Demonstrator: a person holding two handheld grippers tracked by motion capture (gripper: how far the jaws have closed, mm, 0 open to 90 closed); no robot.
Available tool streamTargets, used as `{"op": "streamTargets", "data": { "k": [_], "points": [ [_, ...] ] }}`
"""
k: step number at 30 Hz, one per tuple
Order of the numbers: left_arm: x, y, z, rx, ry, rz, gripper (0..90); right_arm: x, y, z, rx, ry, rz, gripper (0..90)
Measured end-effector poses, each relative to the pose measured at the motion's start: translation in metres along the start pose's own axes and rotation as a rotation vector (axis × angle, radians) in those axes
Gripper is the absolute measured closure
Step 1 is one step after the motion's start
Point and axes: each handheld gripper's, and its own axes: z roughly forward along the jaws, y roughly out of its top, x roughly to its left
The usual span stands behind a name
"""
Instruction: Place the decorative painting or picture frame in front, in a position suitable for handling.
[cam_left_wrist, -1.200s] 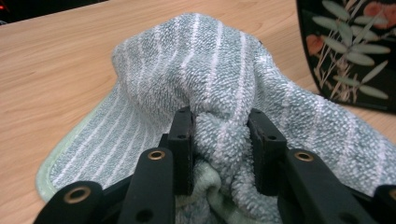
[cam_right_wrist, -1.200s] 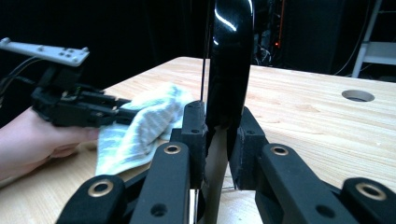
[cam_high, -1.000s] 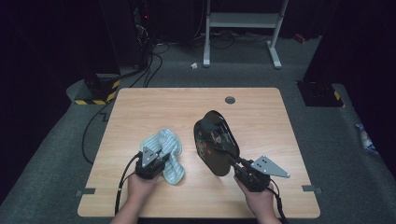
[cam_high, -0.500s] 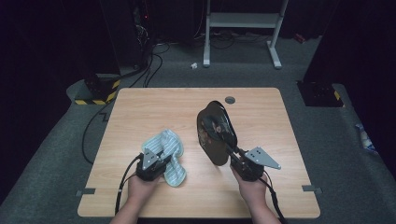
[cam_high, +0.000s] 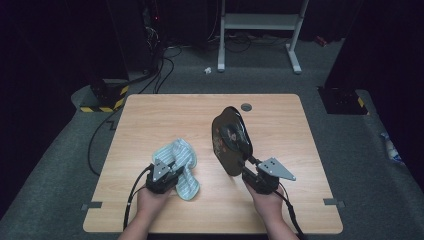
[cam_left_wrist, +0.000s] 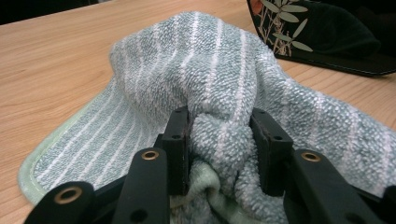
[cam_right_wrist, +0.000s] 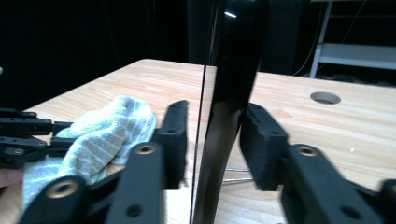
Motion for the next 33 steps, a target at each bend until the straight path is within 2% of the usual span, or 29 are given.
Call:
{"op": "streamTargets", "data": {
  "k": [5,9,12,17,33],
  "points": [
    [0.000,0.000,0.000,0.000,0.004,-0.001,61.0,-0.002,-0.016,-0.001,0.064,0.028,0.024,49.0],
    [0.000,0.000,0.000,0.001,0.002,-0.004,60.9,0.001,-0.032,-0.002,0.100,0.048,0.023,52.2],
    [0.000,0.000,0.000,0.001,0.004,-0.001,60.8,0.006,-0.038,-0.001,0.115,0.065,0.010,53.9],
    [-0.001,0.000,0.000,0.001,0.005,0.000,60.8,0.011,-0.040,-0.001,0.112,0.080,0.006,56.2],
    [-0.001,0.000,0.000,0.000,0.008,-0.001,60.6,0.032,-0.048,0.004,0.131,0.156,0.009,55.2]
  ]
}}
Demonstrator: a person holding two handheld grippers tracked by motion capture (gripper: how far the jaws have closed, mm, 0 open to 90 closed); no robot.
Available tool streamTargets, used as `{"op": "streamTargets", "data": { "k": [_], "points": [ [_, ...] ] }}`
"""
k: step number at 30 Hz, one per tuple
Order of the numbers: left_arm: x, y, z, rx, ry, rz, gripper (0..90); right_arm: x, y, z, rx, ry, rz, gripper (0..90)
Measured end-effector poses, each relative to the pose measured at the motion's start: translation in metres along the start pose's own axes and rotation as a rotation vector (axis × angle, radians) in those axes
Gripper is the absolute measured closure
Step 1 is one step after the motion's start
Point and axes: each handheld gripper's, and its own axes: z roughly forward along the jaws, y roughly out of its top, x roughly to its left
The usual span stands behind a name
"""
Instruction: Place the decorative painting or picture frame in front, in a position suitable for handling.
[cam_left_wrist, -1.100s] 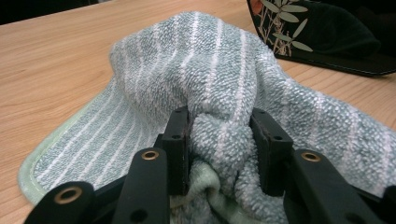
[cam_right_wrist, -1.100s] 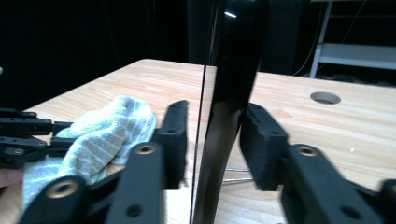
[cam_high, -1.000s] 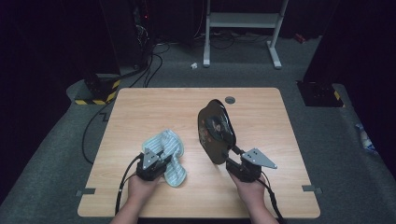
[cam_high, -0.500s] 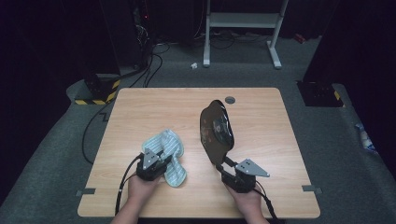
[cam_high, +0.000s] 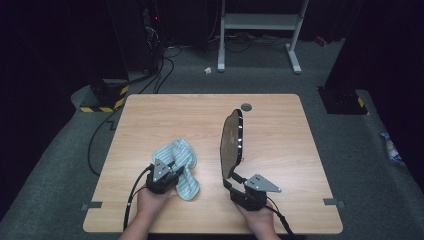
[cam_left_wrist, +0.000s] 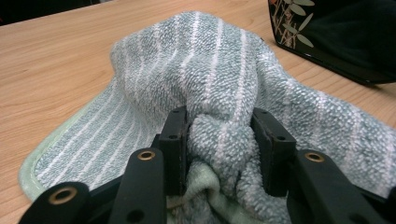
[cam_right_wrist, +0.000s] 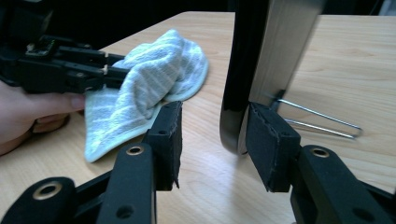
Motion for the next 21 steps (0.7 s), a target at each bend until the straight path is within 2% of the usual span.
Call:
{"op": "streamTargets", "data": {
  "k": [8,12,14,17,21],
  "points": [
    [0.000,0.000,0.000,0.002,-0.003,-0.002,60.7,0.014,-0.002,0.007,0.023,0.053,-0.010,52.3],
    [0.000,0.000,0.000,0.001,-0.003,-0.001,60.8,0.011,-0.001,-0.007,0.013,0.043,-0.004,48.9],
    [0.000,0.000,0.000,0.000,-0.004,-0.004,60.8,0.006,0.000,-0.017,0.015,0.017,-0.024,48.4],
    [0.000,0.000,0.000,-0.001,-0.006,-0.004,60.8,-0.011,0.002,-0.024,0.026,-0.046,-0.042,50.0],
    [0.000,0.000,0.000,0.000,-0.008,0.000,60.7,-0.042,0.007,-0.011,0.068,-0.120,-0.062,53.0]
  ]
}}
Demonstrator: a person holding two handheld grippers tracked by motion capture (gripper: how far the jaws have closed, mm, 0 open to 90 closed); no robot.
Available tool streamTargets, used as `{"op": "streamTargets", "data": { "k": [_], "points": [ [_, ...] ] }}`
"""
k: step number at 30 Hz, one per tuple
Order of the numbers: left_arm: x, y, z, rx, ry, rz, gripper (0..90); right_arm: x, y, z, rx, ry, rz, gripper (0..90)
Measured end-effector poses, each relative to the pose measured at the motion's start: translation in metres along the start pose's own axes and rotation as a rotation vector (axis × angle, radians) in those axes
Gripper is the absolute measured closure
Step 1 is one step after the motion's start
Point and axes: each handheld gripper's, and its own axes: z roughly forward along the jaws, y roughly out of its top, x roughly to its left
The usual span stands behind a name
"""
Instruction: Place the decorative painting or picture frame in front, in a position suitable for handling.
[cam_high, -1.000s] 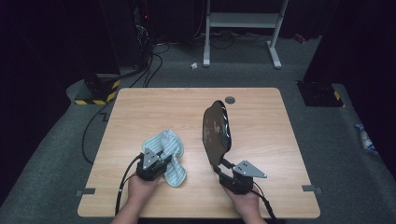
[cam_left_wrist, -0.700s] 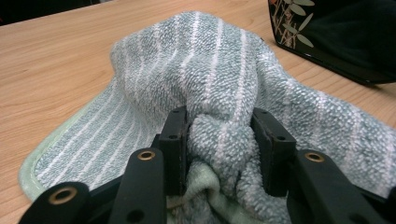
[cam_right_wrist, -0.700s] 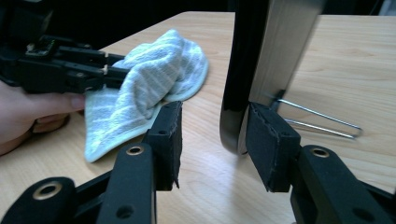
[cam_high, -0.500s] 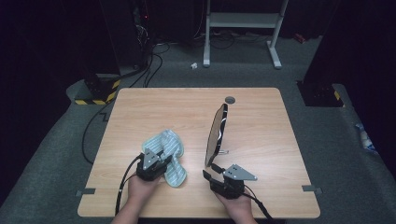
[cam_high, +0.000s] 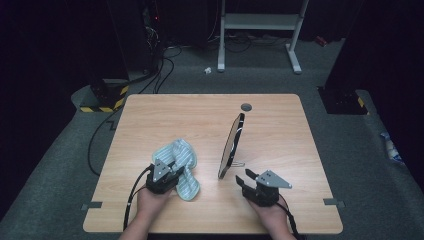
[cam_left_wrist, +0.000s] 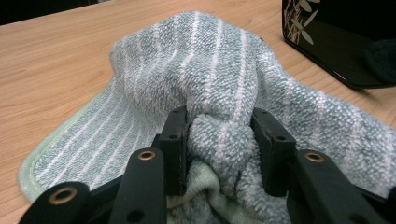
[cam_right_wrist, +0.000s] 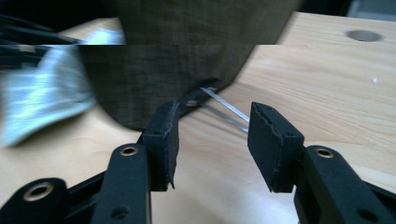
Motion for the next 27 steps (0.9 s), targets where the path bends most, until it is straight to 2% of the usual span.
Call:
{"op": "streamTargets", "data": {
  "k": [2,5,9,13,17,21,27],
  "points": [
    [0.000,0.000,0.000,-0.002,-0.003,-0.003,60.8,-0.015,0.003,0.014,0.044,0.001,0.032,54.5],
    [0.000,0.000,0.000,-0.002,-0.005,-0.002,60.8,-0.029,0.005,0.038,0.106,-0.023,0.026,58.9],
    [0.000,0.000,0.000,-0.003,-0.006,0.002,60.9,-0.039,0.006,0.058,0.172,-0.037,0.025,63.1],
    [0.000,0.000,0.000,-0.001,-0.011,0.003,60.9,-0.040,0.011,0.069,0.220,-0.009,-0.001,63.2],
    [0.000,0.000,0.000,-0.001,-0.012,0.009,60.9,-0.038,0.011,0.071,0.236,-0.012,-0.031,66.6],
    [-0.001,0.000,0.000,-0.001,-0.012,0.012,61.3,-0.035,0.009,0.066,0.242,-0.006,-0.041,72.0],
    [0.000,0.000,0.000,0.000,-0.012,0.013,61.8,-0.022,0.003,0.057,0.252,-0.003,-0.090,77.0]
  ]
}}
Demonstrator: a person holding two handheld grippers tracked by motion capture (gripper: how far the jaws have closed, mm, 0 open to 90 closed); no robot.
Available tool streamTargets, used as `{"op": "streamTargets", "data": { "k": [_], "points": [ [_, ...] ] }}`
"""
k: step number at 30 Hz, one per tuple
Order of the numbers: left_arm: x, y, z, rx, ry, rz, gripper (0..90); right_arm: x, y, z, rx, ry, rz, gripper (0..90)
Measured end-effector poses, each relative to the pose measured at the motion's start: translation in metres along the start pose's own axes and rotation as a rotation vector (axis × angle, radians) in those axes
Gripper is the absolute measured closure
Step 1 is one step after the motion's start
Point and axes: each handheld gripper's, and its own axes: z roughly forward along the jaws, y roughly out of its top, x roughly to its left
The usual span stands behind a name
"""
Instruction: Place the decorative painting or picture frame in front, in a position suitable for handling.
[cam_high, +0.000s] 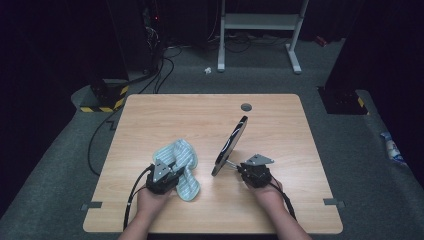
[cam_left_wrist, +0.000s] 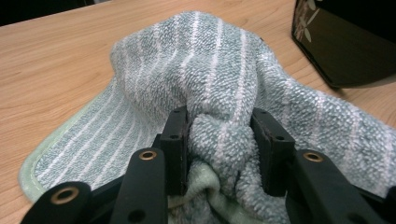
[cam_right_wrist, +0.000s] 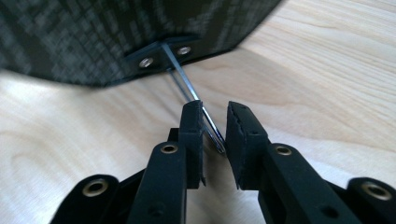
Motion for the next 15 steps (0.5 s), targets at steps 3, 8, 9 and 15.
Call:
{"op": "streamTargets", "data": {
  "k": [3,8,9,15],
  "points": [
    [0.000,0.000,0.000,-0.004,-0.004,-0.007,62.8,0.009,-0.003,-0.003,0.001,-0.005,-0.020,78.9],
    [0.000,0.000,-0.005,-0.013,-0.017,-0.010,64.1,0.018,-0.006,-0.007,-0.001,-0.011,-0.017,79.7],
    [0.000,0.001,-0.007,-0.018,-0.021,-0.014,64.4,0.019,-0.006,-0.008,-0.004,-0.012,-0.015,79.6],
    [-0.003,0.003,-0.021,-0.065,-0.065,-0.029,65.6,0.024,-0.006,-0.008,-0.012,-0.030,-0.008,78.3]
  ]
}}
